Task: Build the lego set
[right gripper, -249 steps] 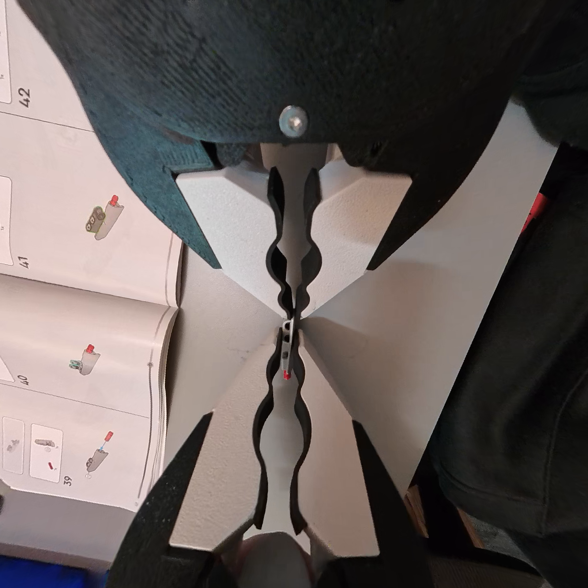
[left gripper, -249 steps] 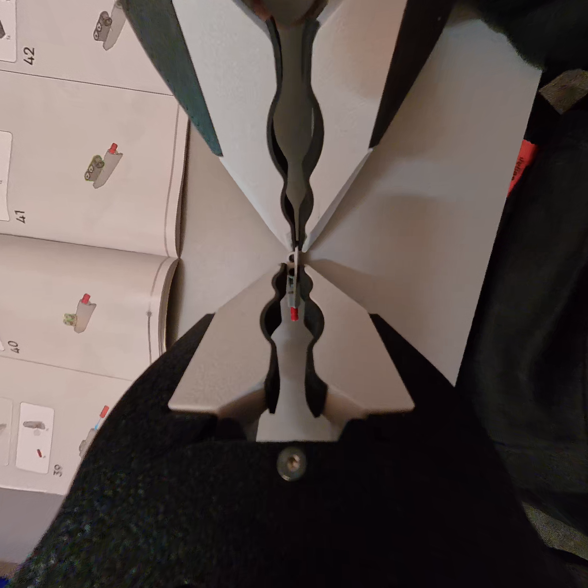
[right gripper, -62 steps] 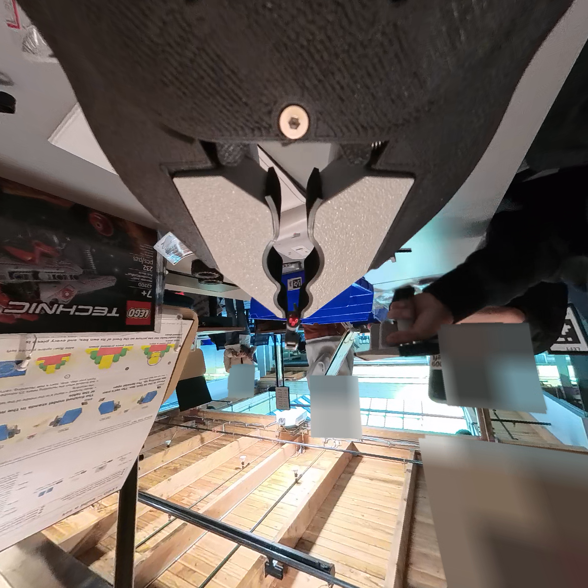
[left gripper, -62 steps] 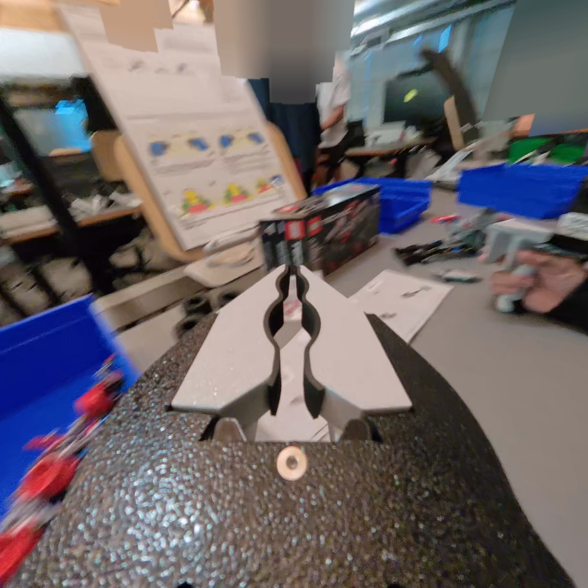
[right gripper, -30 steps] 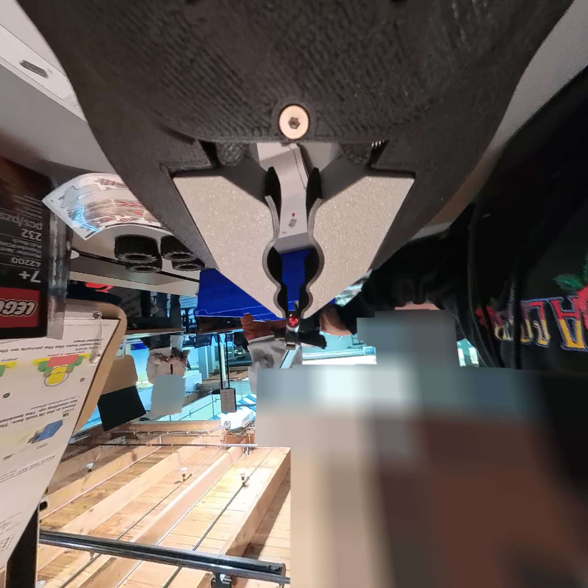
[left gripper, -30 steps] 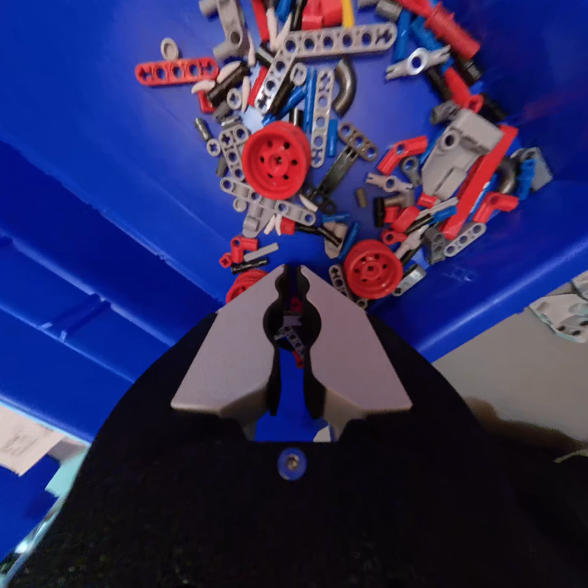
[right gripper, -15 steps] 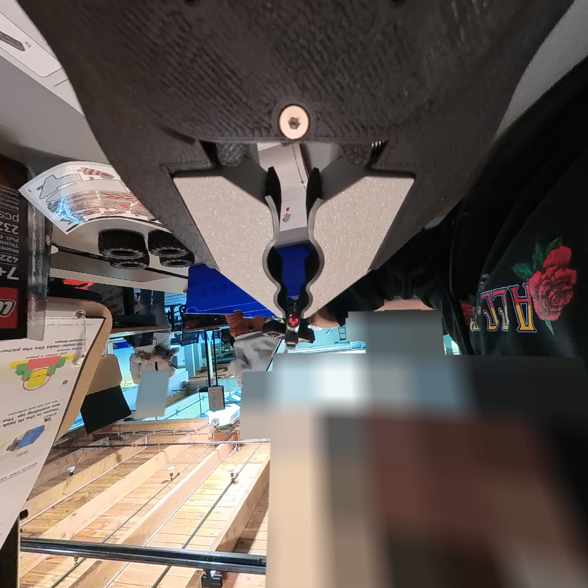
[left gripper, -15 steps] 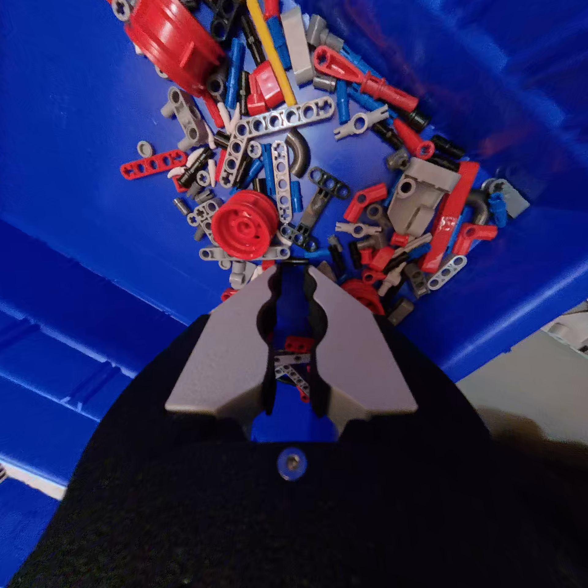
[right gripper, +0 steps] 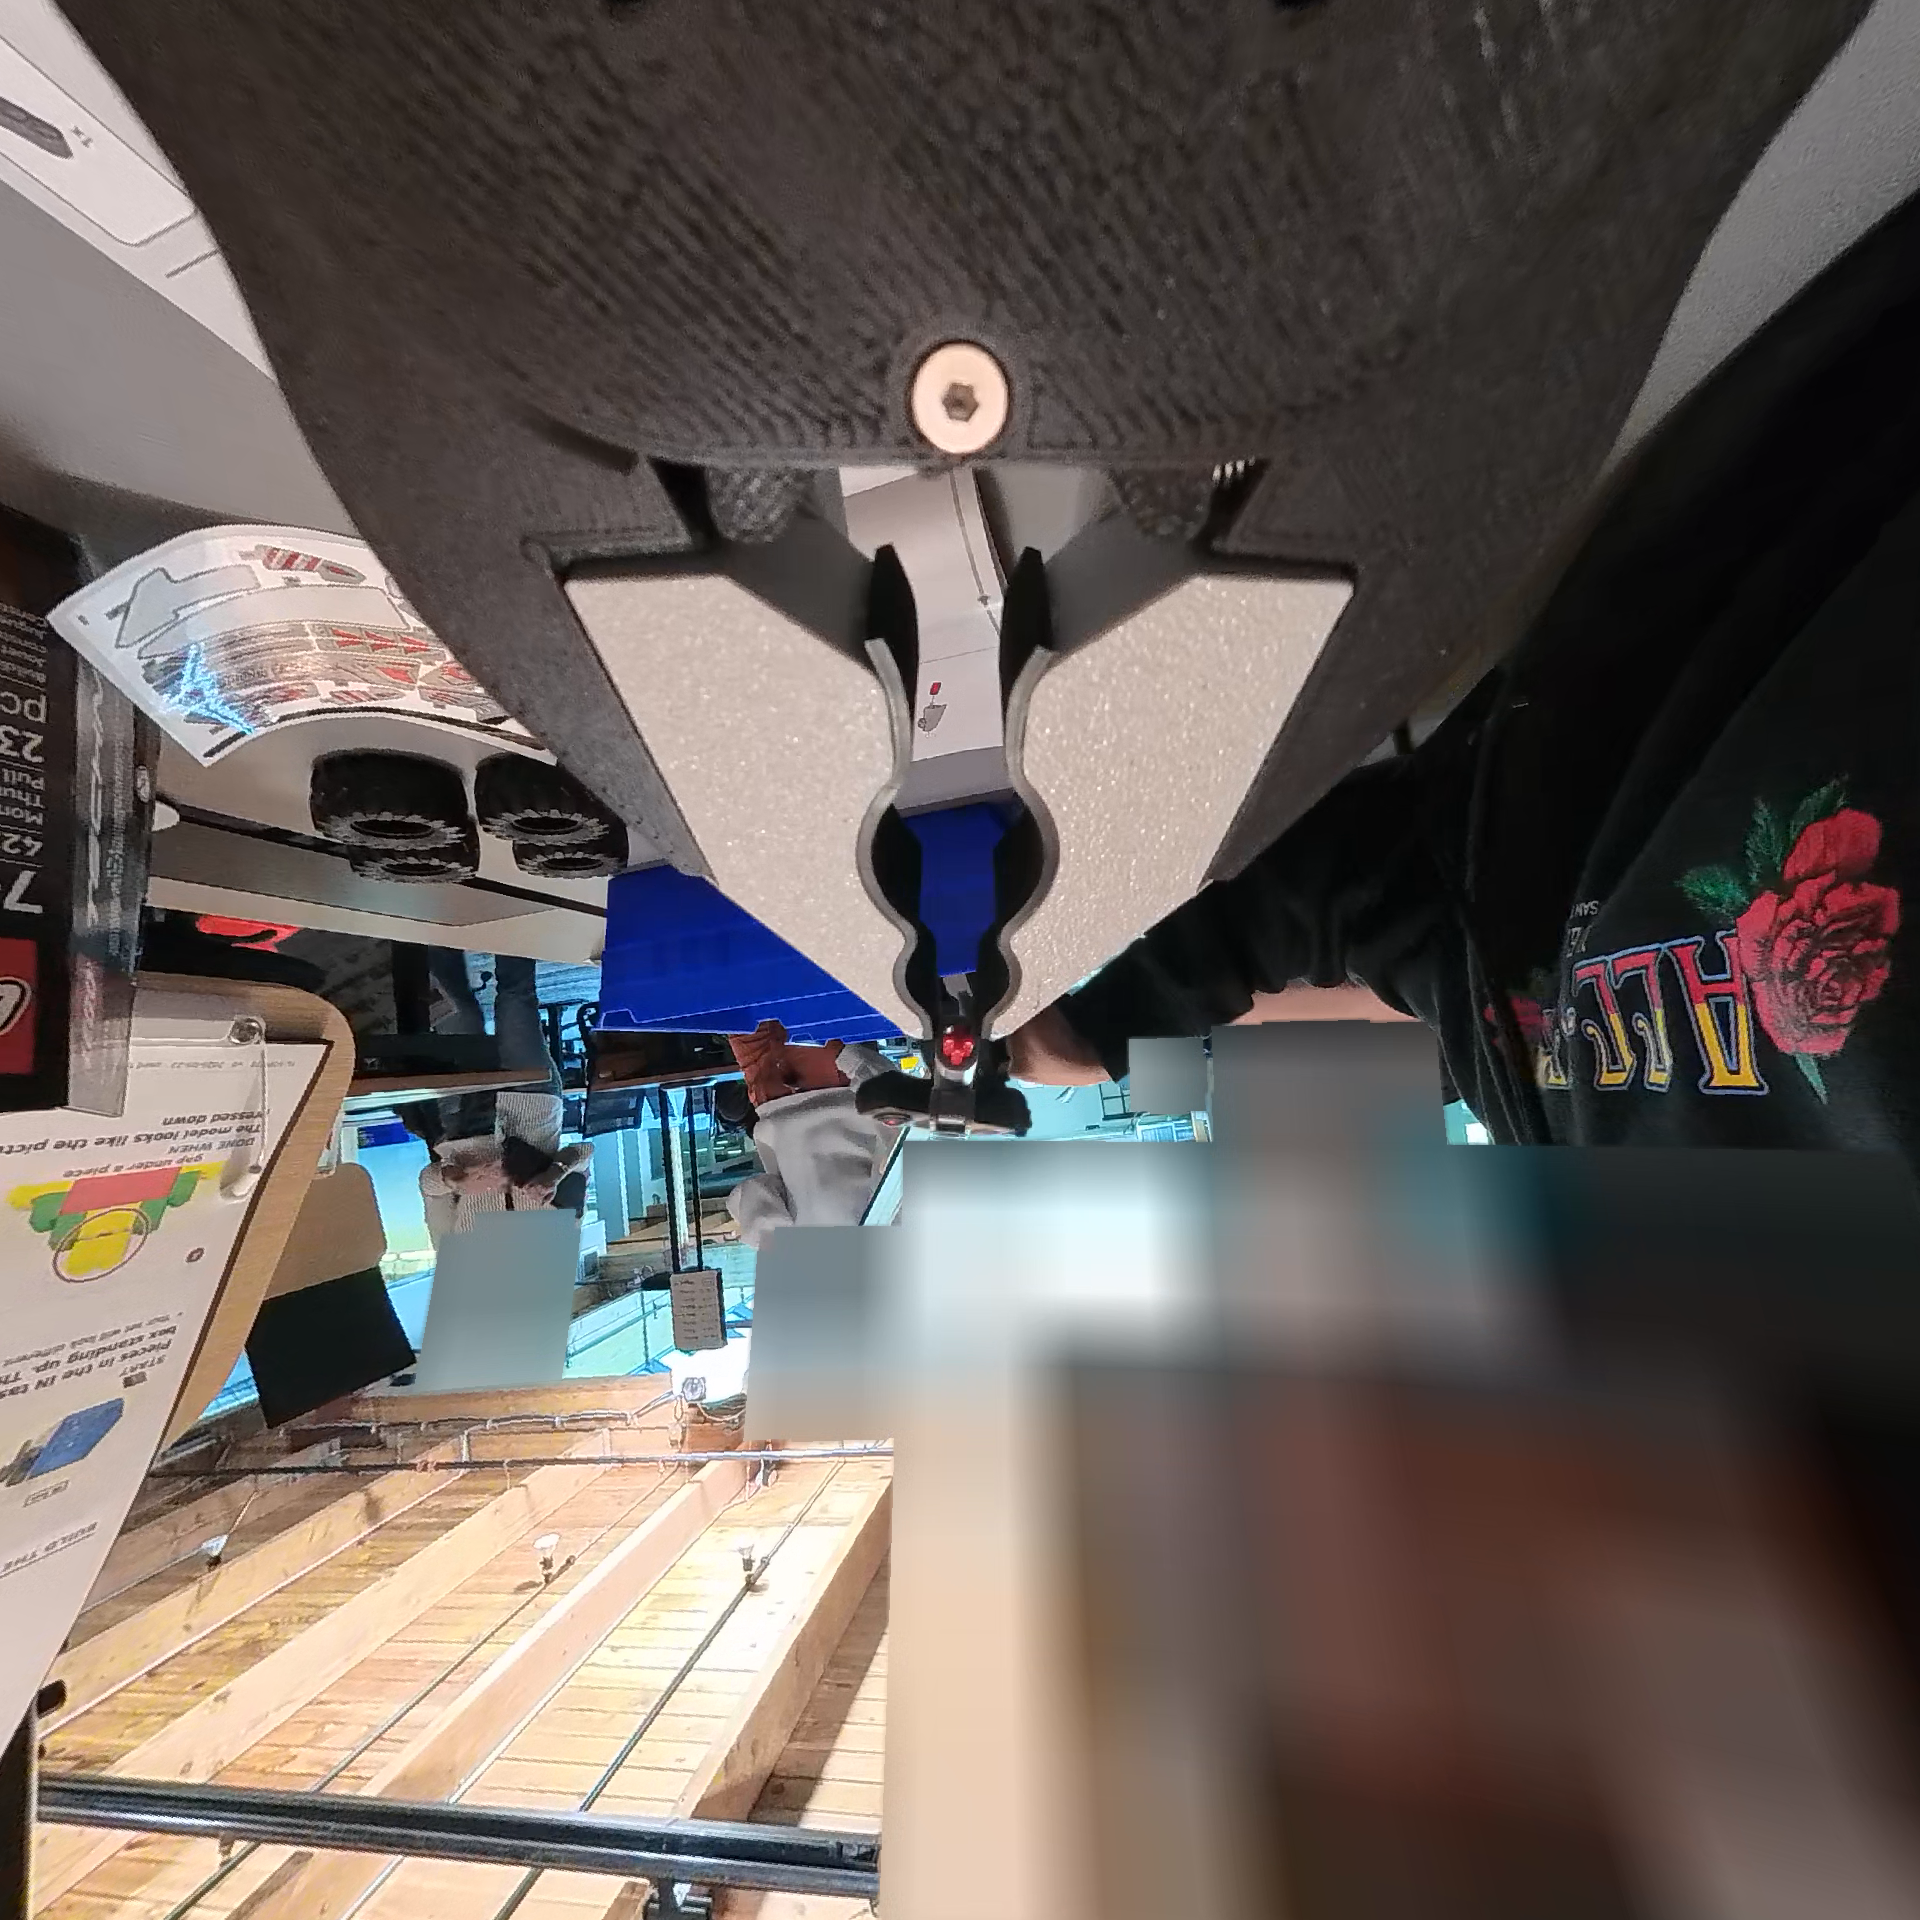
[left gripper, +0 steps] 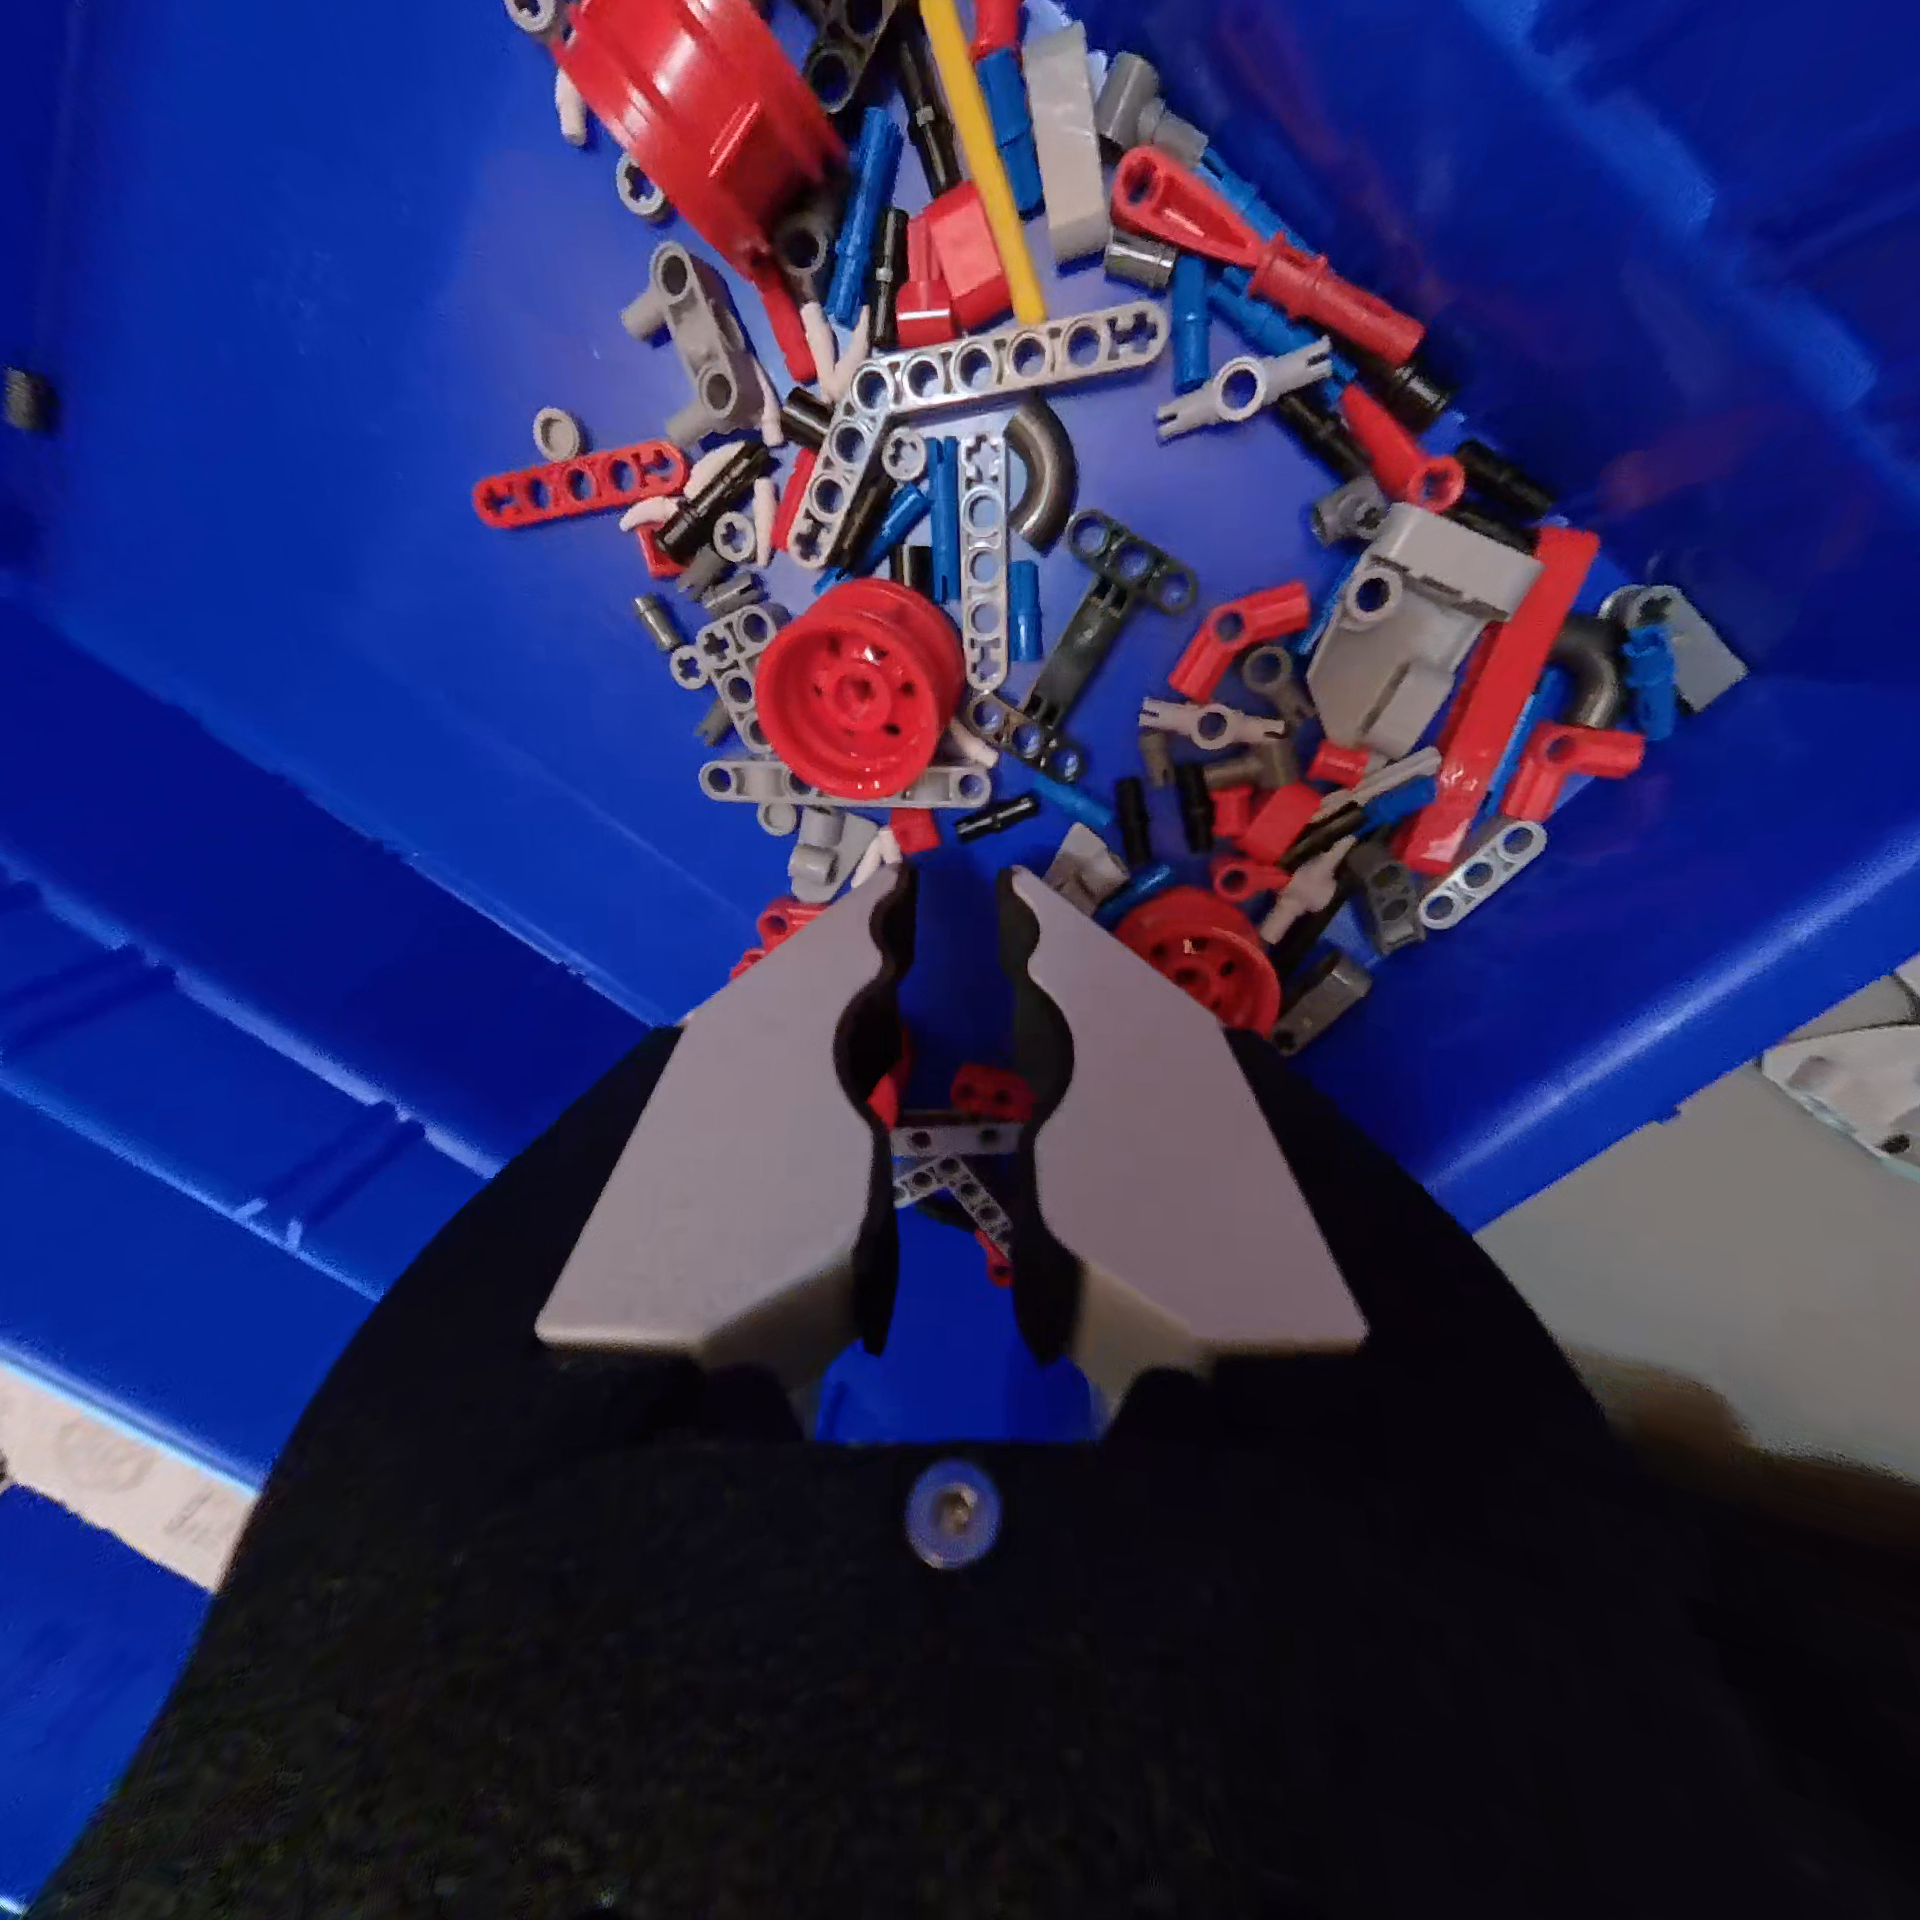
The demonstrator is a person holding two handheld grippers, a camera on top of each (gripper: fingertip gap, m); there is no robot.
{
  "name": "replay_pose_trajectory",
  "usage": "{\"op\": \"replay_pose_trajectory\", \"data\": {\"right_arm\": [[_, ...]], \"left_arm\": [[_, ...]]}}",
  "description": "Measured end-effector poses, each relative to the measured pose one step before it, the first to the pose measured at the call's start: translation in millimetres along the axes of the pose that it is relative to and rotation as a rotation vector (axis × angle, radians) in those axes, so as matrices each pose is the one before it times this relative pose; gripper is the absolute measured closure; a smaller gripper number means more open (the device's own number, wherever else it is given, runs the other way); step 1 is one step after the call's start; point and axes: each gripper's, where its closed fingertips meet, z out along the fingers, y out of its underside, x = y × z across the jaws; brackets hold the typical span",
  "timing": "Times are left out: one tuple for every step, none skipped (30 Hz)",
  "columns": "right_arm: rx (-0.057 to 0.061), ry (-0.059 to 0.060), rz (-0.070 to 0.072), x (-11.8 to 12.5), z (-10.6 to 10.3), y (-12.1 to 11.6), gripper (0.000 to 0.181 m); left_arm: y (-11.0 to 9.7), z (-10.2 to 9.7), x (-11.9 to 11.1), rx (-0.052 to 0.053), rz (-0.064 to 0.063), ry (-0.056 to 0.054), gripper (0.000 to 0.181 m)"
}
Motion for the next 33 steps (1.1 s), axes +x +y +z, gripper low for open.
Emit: {"op": "replay_pose_trajectory", "data": {"right_arm": [[-0.0013, 0.0001, -0.0017, -0.11, 0.18, 0.24, 0.177], [-0.0019, -0.001, -0.001, -0.32, 0.19, 0.23, 0.177], [-0.0024, -0.0017, -0.0006, -0.23, 0.2, 0.3, 0.177], [-0.0021, -0.0021, -0.001, -0.45, 0.26, 0.3, 0.177], [-0.0015, -0.0007, -0.0008, -0.09, 0.13, 0.22, 0.176], [-0.0006, 0.0005, -0.0003, 0.01, 0.11, 0.06, 0.176], [-0.0001, -0.001, 0.0007, -0.19, 0.0, 0.01, 0.176], [-0.0006, -0.0009, 0.0018, -0.04, 0.01, 0.07, 0.176], [-0.0012, -0.0011, -0.0003, -0.31, 0.09, 0.16, 0.176], [-0.0025, -0.0023, -0.0009, -0.39, 0.22, 0.32, 0.176], [-0.0031, -0.0022, -0.0008, -0.46, 0.32, 0.39, 0.176], [-0.003, -0.0014, -0.0009, -0.34, 0.29, 0.46, 0.176], [-0.002, -0.0008, -0.0014, -0.26, 0.19, 0.23, 0.176], [-0.001, -0.0005, -0.0005, -0.12, 0.08, 0.11, 0.176], [-0.0006, -0.0013, 0.001, -0.27, 0.0, 0.0, 0.176], [-0.001, -0.0035, 0.002, -0.41, -0.02, 0.13, 0.176], [-0.0018, -0.005, 0.0022, -0.6, 0.17, 0.14, 0.176], [-0.0035, -0.0065, 0.0026, -0.83, 0.34, 0.51, 0.177], [-0.0053, -0.0041, -0.0011, -0.91, 0.58, 0.68, 0.177], [-0.0073, -0.0024, -0.005, -0.95, 0.72, 1.02, 0.177], [-0.0103, -0.0004, -0.0076, -1.21, 1.04, 1.31, 0.177], [-0.0162, 0.0037, -0.0124, -1.07, 1.34, 2.06, 0.177], [-0.026, 0.005, -0.0197, -1.66, 1.48, 3.05, 0.177], [-0.0333, 0.0126, -0.0257, -1.26, 1.29, 3.67, 0.177], [-0.0344, 0.0203, -0.0299, -1.14, 0.94, 3.78, 0.177], [-0.0239, 0.014, -0.0316, -2.96, 0.5, 2.58, 0.177], [-0.0127, 0.0097, -0.0245, -3.95, 0.28, 1.35, 0.177], [-0.0074, 0.0111, -0.0137, -3.17, 0.13, 0.68, 0.177], [-0.0093, 0.0203, -0.0126, -1.09, -0.24, 0.74, 0.176], [-0.012, 0.0224, -0.0209, 0.17, -0.79, 0.47, 0.177], [-0.0127, 0.0117, -0.0268, 0.0, -1.17, -0.78, 0.177], [-0.0124, 0.0116, -0.0247, 0.89, -1.5, -1.1, 0.177], [-0.013, 0.0183, -0.0133, 2.48, -1.51, -0.37, 0.176]], "left_arm": [[1.24, 1.1, -1.14, -0.0106, 0.0092, -0.0093, 0.168], [1.28, 1.24, -0.85, -0.011, 0.0158, -0.0097, 0.168], [0.33, 1.24, 0.19, -0.0034, 0.0215, -0.0044, 0.167], [-0.4, 1.34, 0.69, 0.001, 0.0236, -0.0003, 0.166], [-0.64, 1.37, 1.25, 0.0024, 0.0198, 0.0036, 0.165], [-0.77, 0.69, 1.12, 0.0034, 0.0124, 0.006, 0.167], [-2.13, -0.05, -0.36, 0.0141, 0.0057, -0.0009, 0.165], [-1.03, 0.11, 0.54, 0.0075, 0.0101, 0.0041, 0.165], [-0.21, 0.01, 0.99, 0.0021, 0.0126, 0.0031, 0.166], [-0.79, -0.08, 0.44, 0.003, 0.0181, -0.0029, 0.166], [-1.14, -0.33, 0.76, 0.0047, 0.0196, -0.0026, 0.164], [-1.15, -0.4, 1.16, 0.0045, 0.0151, -0.0002, 0.165], [-1.39, -0.05, 1.46, 0.0056, 0.0128, 0.0036, 0.166], [-1.41, 0.46, 0.72, 0.0056, 0.01, 0.0009, 0.165], [-0.55, 0.31, 0.44, 0.0, 0.0042, 0.0026, 0.167], [-0.24, 0.07, -0.45, 0.0003, -0.0066, -0.0011, 0.166], [-0.01, 0.05, -0.39, -0.0002, -0.0075, 0.0006, 0.165], [-0.21, 0.13, -0.63, 0.0017, -0.0086, 0.0006, 0.165], [-0.46, 0.22, 0.32, 0.0029, -0.011, 0.0066, 0.166], [-0.2, 0.28, 0.9, 0.0009, -0.0109, 0.0115, 0.168], [-0.05, -0.03, -0.03, 0.0018, -0.0092, 0.0046, 0.168], [-0.07, 0.11, -0.02, 0.0019, -0.0133, 0.0051, 0.168], [-0.5, 0.09, -0.19, 0.0036, -0.0172, 0.0044, 0.168], [-1.05, 0.05, -0.21, 0.0057, -0.0159, 0.0042, 0.168], [-0.53, 0.17, -0.96, 0.0014, -0.0151, 0.0002, 0.168], [-0.25, 0.1, -0.97, -0.0013, -0.0155, 0.0001, 0.169], [-0.07, 0.35, 0.48, -0.0017, -0.0096, 0.007, 0.174], [-0.55, 0.77, 3.13, 0.0006, -0.0082, 0.0255, 0.179], [-0.51, 0.16, 0.82, 0.0017, -0.0149, 0.009, 0.179], [0.16, 0.07, 0.05, 0.0004, -0.0111, 0.0043, 0.179], [-0.07, 0.02, -0.01, 0.0037, -0.0034, 0.0038, 0.179], [0.09, 0.03, 0.03, 0.0027, -0.0028, 0.0028, 0.179], [-0.04, 0.03, 0.05, -0.0001, -0.0069, 0.001, 0.179]]}}
